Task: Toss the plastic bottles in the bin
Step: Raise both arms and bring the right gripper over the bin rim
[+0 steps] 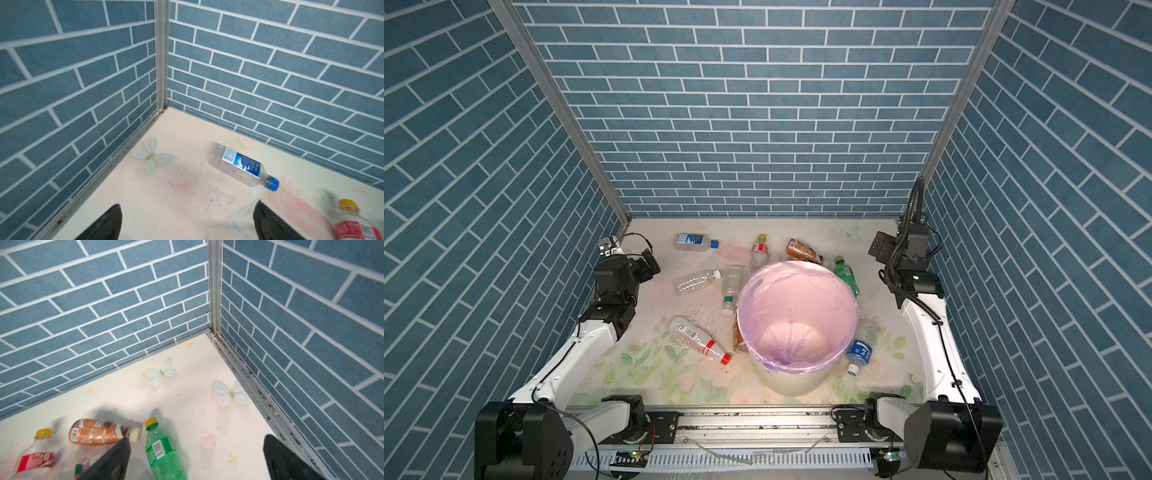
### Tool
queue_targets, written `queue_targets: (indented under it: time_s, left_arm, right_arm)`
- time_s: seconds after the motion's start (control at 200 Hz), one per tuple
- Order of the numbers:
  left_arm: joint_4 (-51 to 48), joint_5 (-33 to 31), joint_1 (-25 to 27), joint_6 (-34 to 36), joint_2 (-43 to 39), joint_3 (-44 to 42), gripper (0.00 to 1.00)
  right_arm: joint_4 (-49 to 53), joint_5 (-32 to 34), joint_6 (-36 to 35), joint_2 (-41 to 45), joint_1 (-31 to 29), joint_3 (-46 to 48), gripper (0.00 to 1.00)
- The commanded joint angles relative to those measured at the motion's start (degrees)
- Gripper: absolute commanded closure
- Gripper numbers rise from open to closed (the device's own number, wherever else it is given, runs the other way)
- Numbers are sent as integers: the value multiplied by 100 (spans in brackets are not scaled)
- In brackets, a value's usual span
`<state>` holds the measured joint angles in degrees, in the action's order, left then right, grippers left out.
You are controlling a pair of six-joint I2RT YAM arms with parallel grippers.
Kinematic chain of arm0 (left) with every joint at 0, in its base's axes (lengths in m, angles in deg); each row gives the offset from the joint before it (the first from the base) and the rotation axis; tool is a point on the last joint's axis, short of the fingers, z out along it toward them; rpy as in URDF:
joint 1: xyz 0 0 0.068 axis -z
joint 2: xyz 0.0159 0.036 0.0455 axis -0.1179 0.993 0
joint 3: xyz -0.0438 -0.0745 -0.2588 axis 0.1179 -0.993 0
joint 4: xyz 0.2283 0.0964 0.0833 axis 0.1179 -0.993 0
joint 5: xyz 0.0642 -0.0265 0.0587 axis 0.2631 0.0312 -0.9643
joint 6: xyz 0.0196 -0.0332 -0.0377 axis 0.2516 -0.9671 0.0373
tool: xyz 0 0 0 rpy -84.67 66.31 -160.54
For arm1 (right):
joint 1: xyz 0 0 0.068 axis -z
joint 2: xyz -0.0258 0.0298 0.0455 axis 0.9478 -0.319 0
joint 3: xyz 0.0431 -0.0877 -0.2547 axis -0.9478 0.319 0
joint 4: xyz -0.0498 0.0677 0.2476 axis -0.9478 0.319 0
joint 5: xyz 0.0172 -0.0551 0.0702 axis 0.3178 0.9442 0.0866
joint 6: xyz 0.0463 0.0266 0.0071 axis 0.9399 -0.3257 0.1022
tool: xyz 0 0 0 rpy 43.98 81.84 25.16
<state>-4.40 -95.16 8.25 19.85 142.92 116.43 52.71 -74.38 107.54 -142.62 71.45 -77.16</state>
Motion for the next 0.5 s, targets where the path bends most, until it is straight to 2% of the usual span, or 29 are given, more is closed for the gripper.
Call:
queue_targets:
  time_s: [0.0, 0.16, 0.27, 0.39, 0.495]
  left_arm:
    - [-1496, 1165, 70, -750, 159, 749, 1]
    - [-2969, 1873, 615, -582, 555, 2143, 1]
    - [-3373, 2289, 993, -274, 578, 2670, 1]
    - [-4259, 2569, 1048, 53, 645, 3396, 1]
    - [-4570, 2929, 1093, 60, 579, 3685, 1]
  right_arm:
    - [1372, -714, 187, -144, -86, -705, 1]
    - [2208, -975, 162, -114, -454, -1643, 4]
    - [2854, -1002, 98, -237, -912, -2354, 7]
    - [3598, -1096, -12, -481, -1386, -3090, 11]
    - [4085, -1300, -87, -638, -1675, -3435, 15]
